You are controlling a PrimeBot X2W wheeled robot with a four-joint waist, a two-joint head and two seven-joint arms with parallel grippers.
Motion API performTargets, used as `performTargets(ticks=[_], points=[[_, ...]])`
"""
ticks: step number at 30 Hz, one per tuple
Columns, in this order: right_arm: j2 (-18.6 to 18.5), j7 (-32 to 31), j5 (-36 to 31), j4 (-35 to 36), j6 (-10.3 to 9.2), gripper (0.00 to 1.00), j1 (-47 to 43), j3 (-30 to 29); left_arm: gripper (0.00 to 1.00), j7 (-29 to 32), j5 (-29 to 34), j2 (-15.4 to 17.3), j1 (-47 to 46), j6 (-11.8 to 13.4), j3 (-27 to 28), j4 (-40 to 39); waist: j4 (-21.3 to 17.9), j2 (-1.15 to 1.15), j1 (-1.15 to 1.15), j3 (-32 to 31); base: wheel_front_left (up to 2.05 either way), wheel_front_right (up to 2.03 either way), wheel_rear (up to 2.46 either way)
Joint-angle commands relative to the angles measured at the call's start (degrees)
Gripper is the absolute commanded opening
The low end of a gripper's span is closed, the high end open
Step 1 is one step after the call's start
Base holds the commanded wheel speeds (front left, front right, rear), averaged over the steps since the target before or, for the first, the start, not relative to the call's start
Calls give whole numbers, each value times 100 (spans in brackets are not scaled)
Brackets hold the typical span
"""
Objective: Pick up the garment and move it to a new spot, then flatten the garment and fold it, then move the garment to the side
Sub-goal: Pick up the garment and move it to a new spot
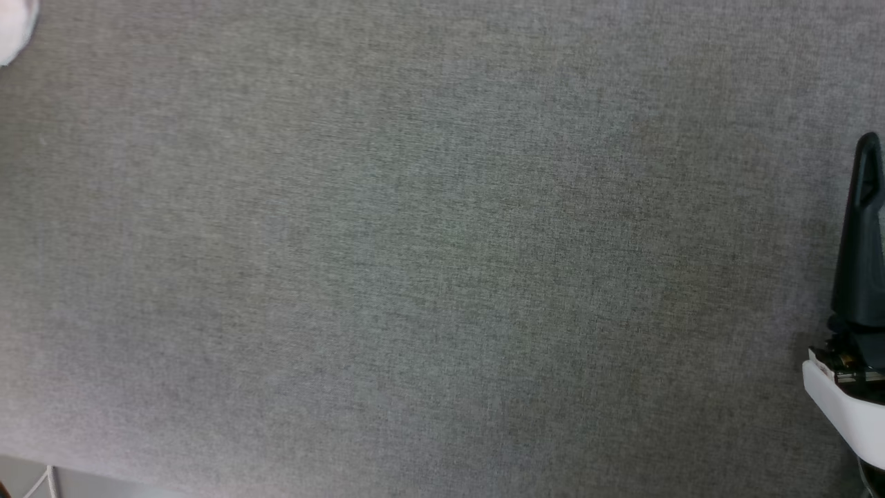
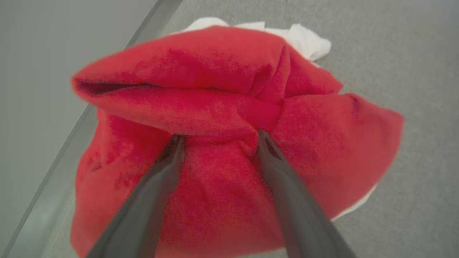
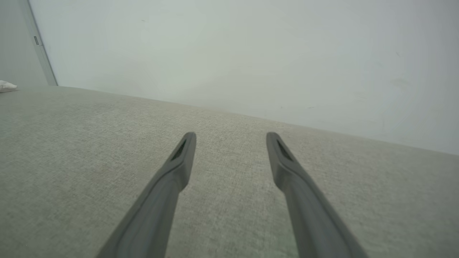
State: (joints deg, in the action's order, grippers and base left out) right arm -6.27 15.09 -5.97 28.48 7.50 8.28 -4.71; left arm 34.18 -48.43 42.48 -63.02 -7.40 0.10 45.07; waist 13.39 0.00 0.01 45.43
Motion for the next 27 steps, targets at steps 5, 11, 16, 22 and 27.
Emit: performTargets(ticks=[5, 11, 16, 22, 27], points=[[-65, 12, -52, 139, -2, 100, 75, -50, 100, 735, -479, -27, 325, 2, -342, -17, -68, 0, -1, 207, 0, 0, 0], [-80, 10, -65, 155, -2, 100, 107, -24, 100, 1025, -794, -255, 728, 0, -705, 102, -77, 0, -1, 267, 0, 0, 0], [-67, 12, -49, 117, -2, 100, 131, 21, 0, 732, -826, -103, 693, 2, -836, 22, -114, 0, -1, 129, 0, 0, 0], [35, 13, 37, -17, -2, 100, 159, 92, 0, 258, -786, 267, 355, 1, -944, -319, -179, 0, -1, -283, 0, 0, 0], [132, 12, 74, -160, -2, 100, 203, 282, 0, 71, -713, 520, 106, 1, -1183, -680, -300, 0, -1, -741, 0, 0, 0]])
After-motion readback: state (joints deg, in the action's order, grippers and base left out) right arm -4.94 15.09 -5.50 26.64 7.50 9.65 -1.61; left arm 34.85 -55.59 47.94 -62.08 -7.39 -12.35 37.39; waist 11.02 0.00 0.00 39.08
